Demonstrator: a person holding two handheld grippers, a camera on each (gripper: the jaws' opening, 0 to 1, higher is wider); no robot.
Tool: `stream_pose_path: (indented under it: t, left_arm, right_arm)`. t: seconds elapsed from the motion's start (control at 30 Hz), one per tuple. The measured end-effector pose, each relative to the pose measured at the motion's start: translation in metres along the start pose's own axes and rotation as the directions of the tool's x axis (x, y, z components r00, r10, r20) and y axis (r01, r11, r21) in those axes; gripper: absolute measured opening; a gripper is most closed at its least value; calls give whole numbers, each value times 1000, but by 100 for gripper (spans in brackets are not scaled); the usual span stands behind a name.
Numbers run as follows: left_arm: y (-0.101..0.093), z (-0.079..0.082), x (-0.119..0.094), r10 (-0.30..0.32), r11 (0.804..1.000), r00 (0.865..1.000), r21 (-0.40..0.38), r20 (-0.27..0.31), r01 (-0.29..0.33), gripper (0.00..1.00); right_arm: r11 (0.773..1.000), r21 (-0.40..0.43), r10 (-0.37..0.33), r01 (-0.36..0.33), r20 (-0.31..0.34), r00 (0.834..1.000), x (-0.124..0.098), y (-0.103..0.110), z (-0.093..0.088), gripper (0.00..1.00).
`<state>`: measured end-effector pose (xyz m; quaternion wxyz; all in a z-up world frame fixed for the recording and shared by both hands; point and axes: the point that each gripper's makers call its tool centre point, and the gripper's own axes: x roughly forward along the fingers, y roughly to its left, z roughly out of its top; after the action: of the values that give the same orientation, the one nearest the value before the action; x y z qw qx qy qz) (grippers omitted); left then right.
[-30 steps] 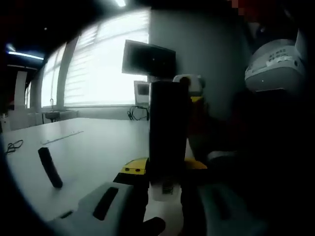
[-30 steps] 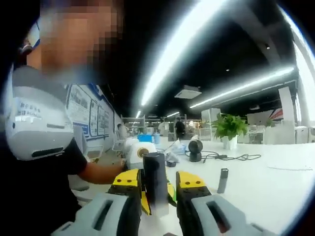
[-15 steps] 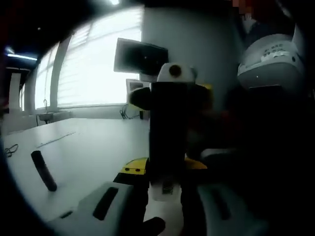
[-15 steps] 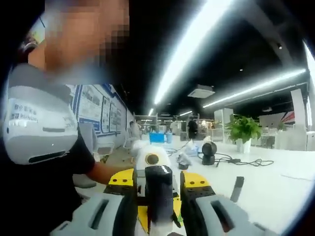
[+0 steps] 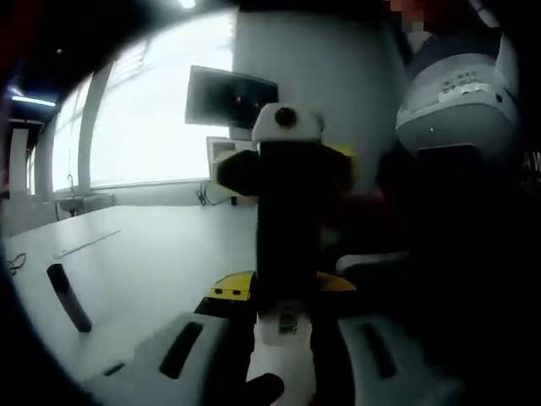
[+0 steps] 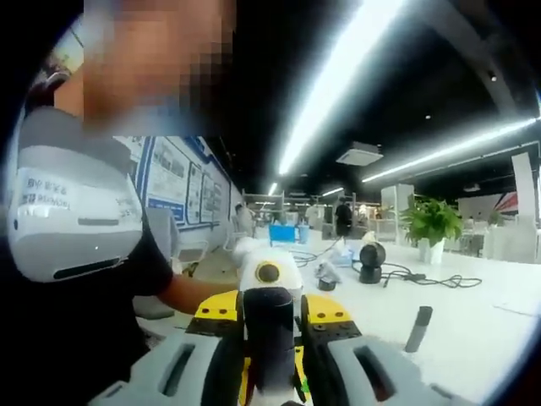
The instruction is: Pick up cosmetic bottle twist off cap place on table pick up cap screw tight cap place on table
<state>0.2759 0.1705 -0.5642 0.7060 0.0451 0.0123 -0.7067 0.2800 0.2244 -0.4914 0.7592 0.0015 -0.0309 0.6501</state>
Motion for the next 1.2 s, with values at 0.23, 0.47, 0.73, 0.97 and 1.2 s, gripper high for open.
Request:
stream_pose_path:
  t: [0.23, 0.47, 0.73, 0.97, 1.2]
  left_arm:
    - [-1, -1, 1, -6, 1000, 1000, -1, -5, 6, 14]
    - [8, 1, 0, 54, 998, 998, -26, 13, -53, 14]
    - [24, -1, 0, 203, 978, 979, -55, 26, -201, 14]
    - [44, -3, -8, 376, 926, 927, -46, 6, -375, 14]
    - [55, 0, -11, 467, 881, 884, -98, 23, -463, 14]
  right_arm:
    - [1000, -8, 6, -6, -6, 1000, 0, 2, 0, 18]
    - [998, -15, -66, 66, 3, 998, -2, -6, 1, 20]
    - [976, -62, -208, 207, -4, 978, -3, -21, -5, 22]
    - [948, -43, -315, 315, 26, 949, -4, -31, -4, 23]
    - [902, -14, -429, 431, 71, 901, -5, -41, -3, 23]
